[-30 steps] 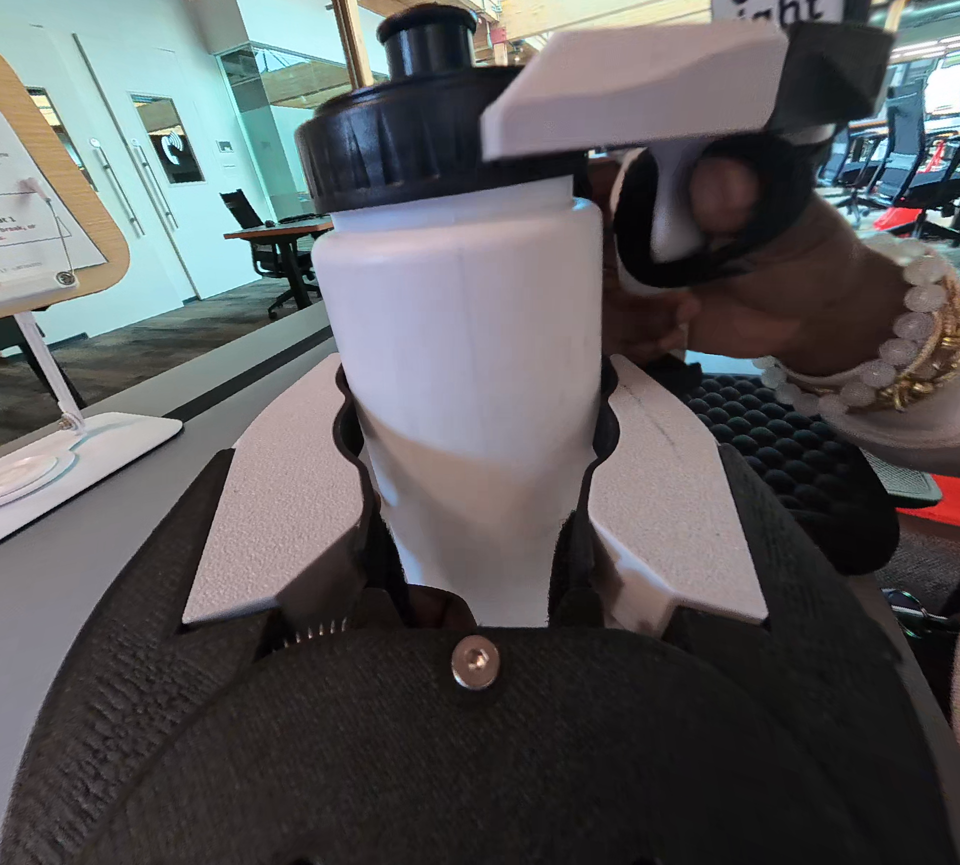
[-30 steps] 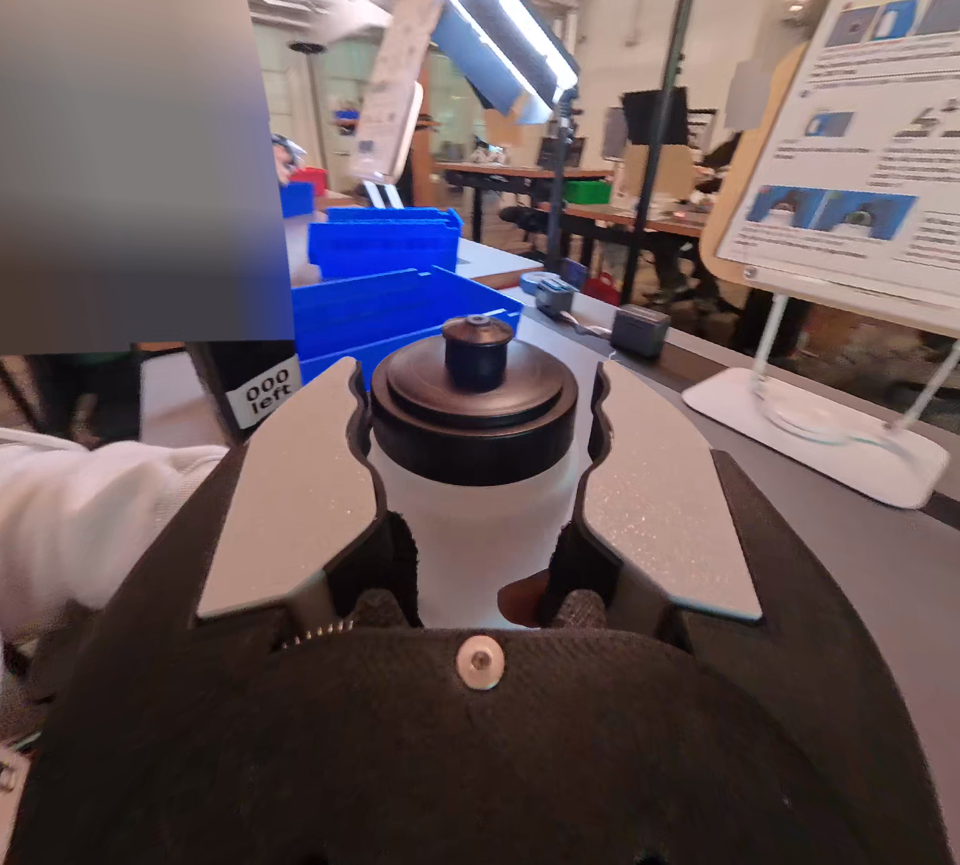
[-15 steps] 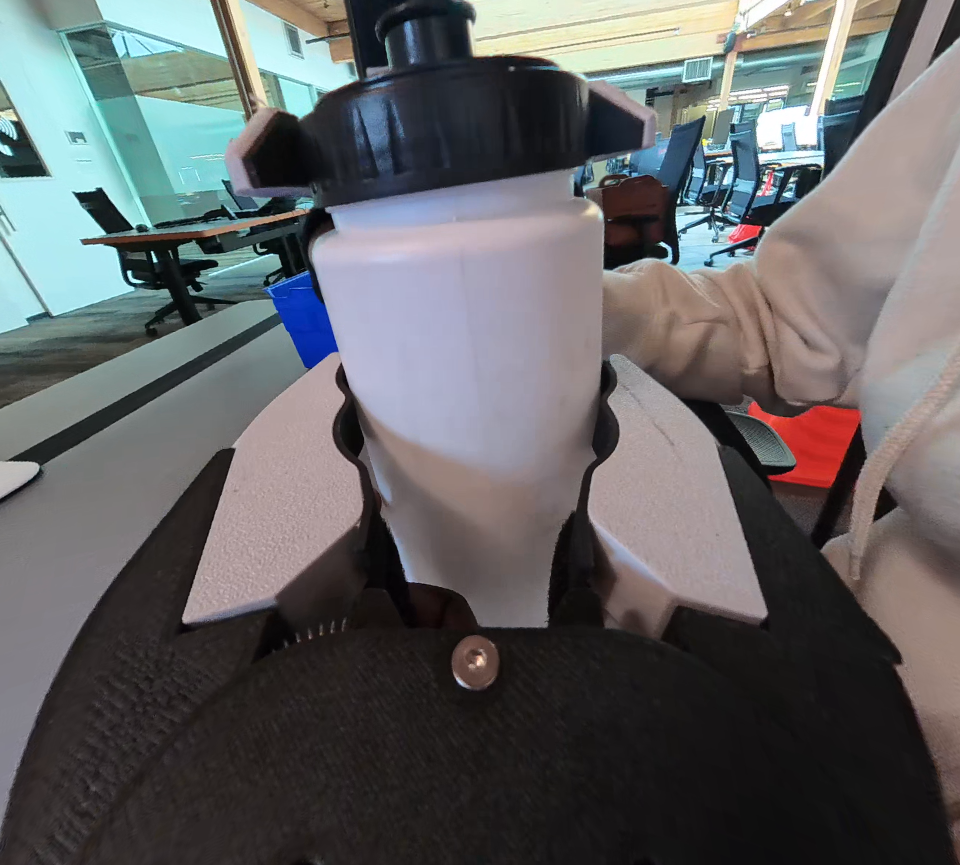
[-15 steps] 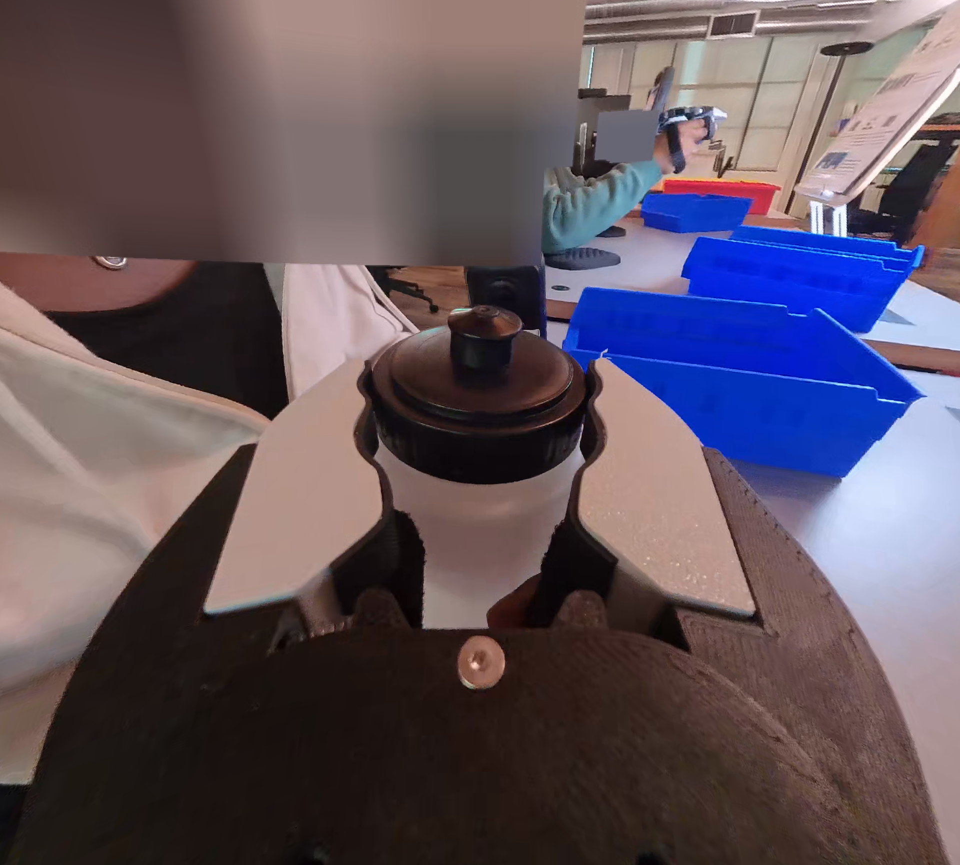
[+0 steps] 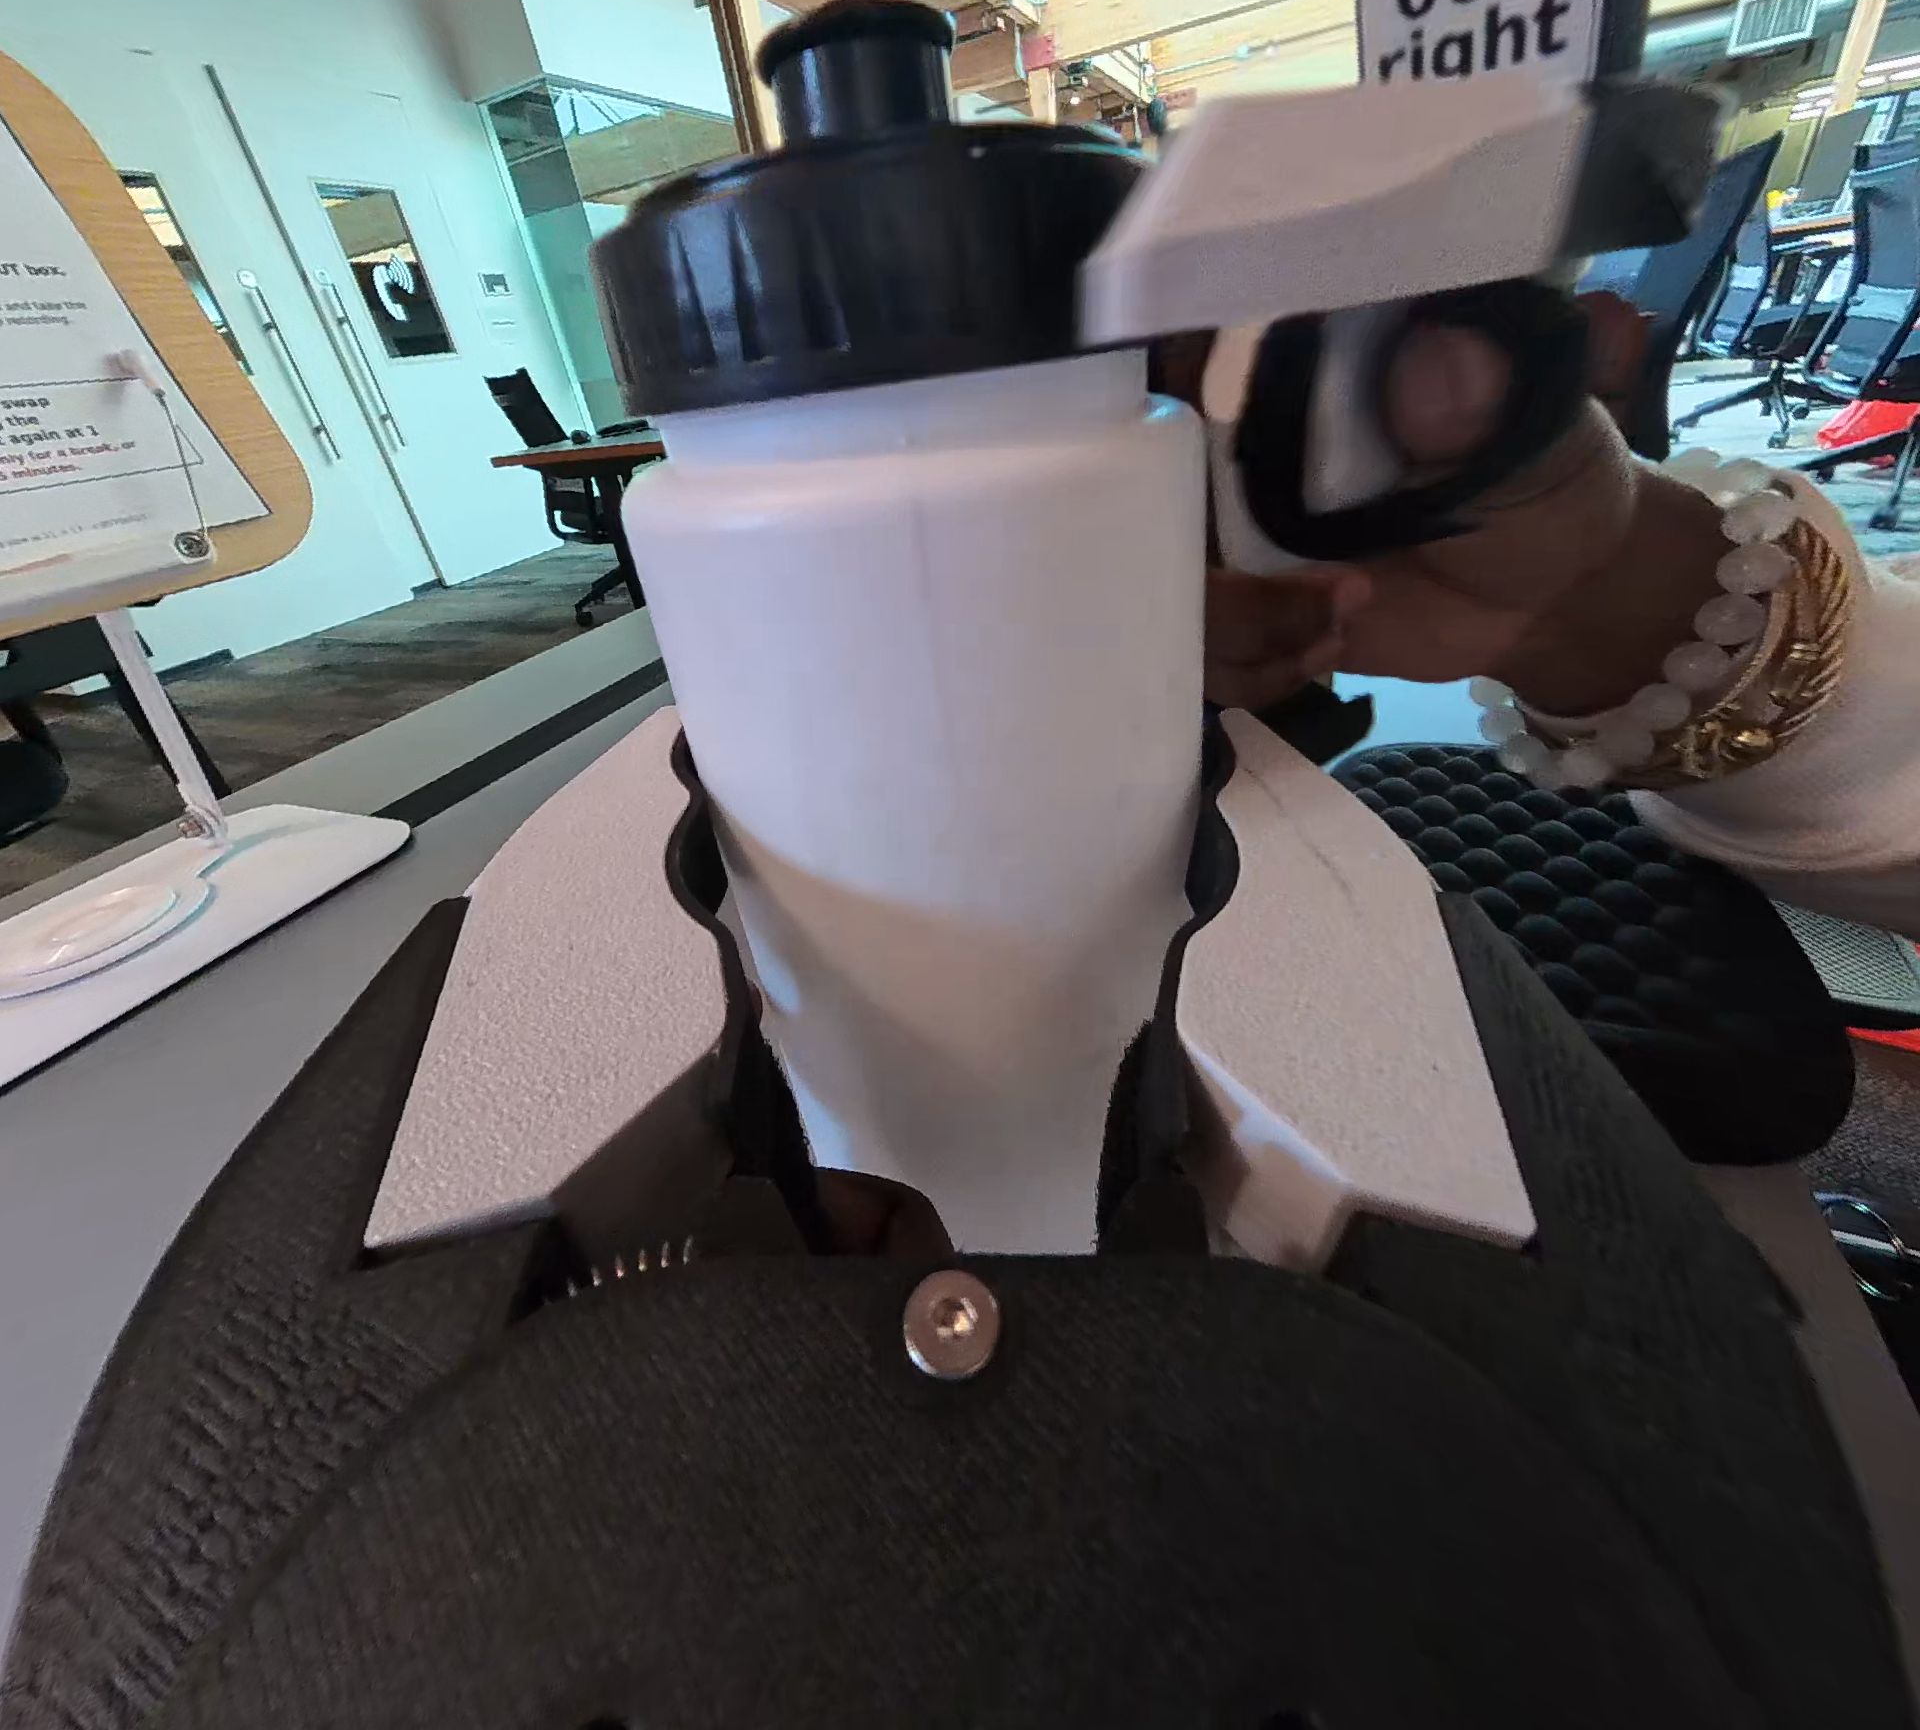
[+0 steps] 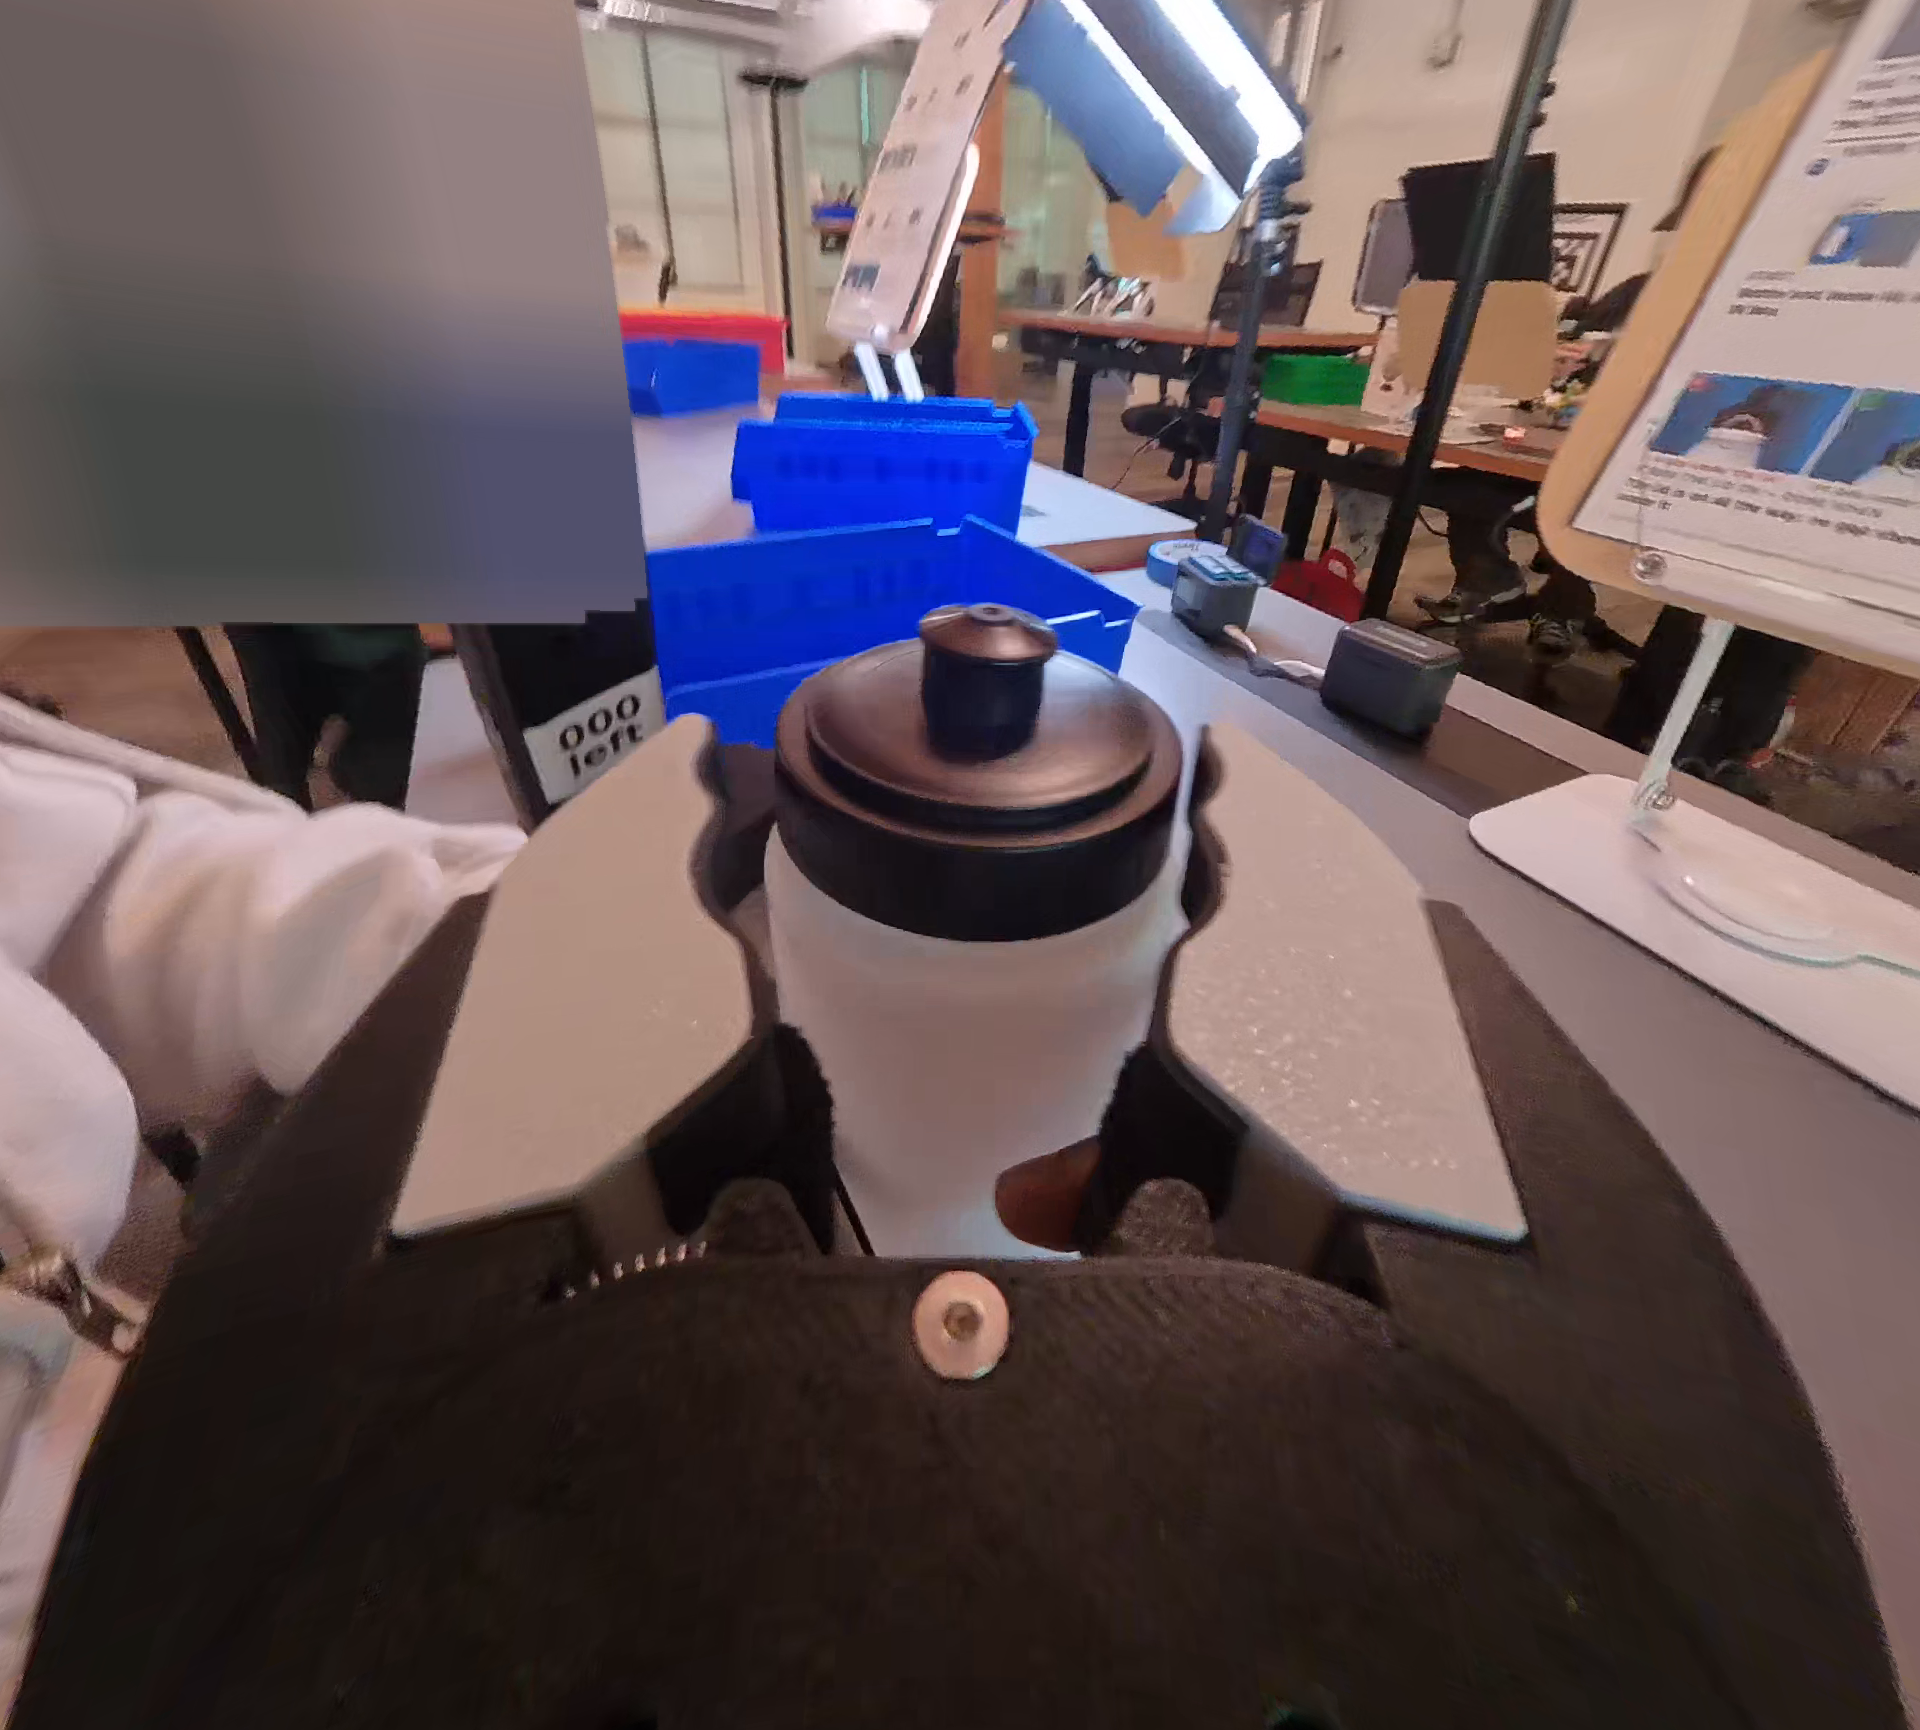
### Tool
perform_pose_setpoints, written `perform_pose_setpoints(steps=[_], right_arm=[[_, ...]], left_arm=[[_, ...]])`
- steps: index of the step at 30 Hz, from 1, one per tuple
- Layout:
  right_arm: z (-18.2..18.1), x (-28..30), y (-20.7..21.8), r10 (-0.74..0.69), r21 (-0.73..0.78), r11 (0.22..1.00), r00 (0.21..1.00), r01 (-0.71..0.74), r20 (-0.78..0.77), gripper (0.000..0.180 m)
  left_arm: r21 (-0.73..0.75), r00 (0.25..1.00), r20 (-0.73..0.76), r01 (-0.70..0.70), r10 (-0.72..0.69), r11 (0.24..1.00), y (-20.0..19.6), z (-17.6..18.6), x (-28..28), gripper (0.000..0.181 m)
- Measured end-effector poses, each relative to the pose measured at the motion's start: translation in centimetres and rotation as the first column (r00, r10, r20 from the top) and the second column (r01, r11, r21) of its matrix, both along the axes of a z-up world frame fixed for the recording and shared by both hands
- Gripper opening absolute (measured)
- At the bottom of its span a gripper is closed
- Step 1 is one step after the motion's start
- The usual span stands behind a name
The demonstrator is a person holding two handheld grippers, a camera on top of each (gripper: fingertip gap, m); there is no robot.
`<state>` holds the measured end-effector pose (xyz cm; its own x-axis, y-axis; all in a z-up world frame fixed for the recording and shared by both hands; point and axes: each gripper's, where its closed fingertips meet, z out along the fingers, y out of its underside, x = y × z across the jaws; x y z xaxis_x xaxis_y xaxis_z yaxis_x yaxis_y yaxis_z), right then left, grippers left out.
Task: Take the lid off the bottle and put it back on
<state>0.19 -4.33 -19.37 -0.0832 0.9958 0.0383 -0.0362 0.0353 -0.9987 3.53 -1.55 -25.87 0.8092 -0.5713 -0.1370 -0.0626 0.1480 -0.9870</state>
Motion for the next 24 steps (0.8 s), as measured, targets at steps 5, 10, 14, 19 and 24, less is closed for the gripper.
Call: perform_pose_setpoints(steps=[5,10,14,19,24], right_arm=[[-0.2,-0.1,-0.2,0.124,0.034,0.991,0.988,-0.128,0.088,0.075],[0.0,0.5,-1.3,0.331,0.078,0.938,0.94,-0.337,0.076,0.075],[0.0,1.5,-2.7,0.51,0.135,0.843,0.854,-0.521,0.104,0.075],[-0.1,2.6,-3.9,0.701,0.111,0.688,0.696,-0.717,0.153,0.075],[0.6,1.2,-2.1,0.635,0.015,0.769,0.766,-0.639,0.1,0.091]], left_arm=[[-0.011,0.999,0.002,0.044,-0.044,0.999,-0.2,0.0,0.1,0.089],[-0.013,0.991,-0.011,0.133,-0.133,0.991,-1.0,-0.1,0.8,0.088],[-0.018,0.973,-0.028,0.228,-0.229,0.973,-1.9,-0.2,1.7,0.087],[-0.041,0.947,-0.008,0.322,-0.322,0.946,-2.9,-0.3,2.5,0.087],[-0.083,0.977,0.044,0.21,-0.206,0.974,-1.4,-0.4,1.1,0.087]])
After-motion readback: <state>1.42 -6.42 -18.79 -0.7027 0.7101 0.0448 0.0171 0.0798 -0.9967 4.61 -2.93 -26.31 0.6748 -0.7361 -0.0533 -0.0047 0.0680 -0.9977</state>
